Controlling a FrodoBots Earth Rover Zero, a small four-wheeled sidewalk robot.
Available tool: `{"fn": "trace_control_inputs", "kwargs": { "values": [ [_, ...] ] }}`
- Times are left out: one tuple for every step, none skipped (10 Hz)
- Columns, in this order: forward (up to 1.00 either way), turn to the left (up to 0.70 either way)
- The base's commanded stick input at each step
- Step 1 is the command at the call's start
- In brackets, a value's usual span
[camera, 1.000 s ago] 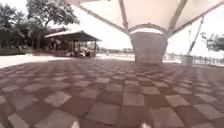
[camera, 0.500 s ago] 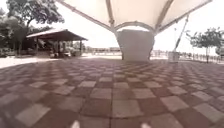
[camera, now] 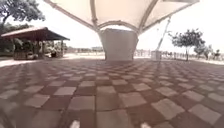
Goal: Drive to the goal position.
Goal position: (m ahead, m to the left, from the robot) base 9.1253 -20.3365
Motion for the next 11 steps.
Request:
{"fn": "trace_control_inputs", "kwargs": {
  "values": [
    [0.54, -0.53],
    [0.54, -0.53],
    [0.54, -0.53],
    [0.52, -0.52],
    [0.52, -0.51],
    [0.51, -0.50],
    [0.50, -0.49],
    [0.50, -0.49],
    [0.50, -0.49],
    [0.51, -0.50],
    [0.50, -0.49]
  ]
}}
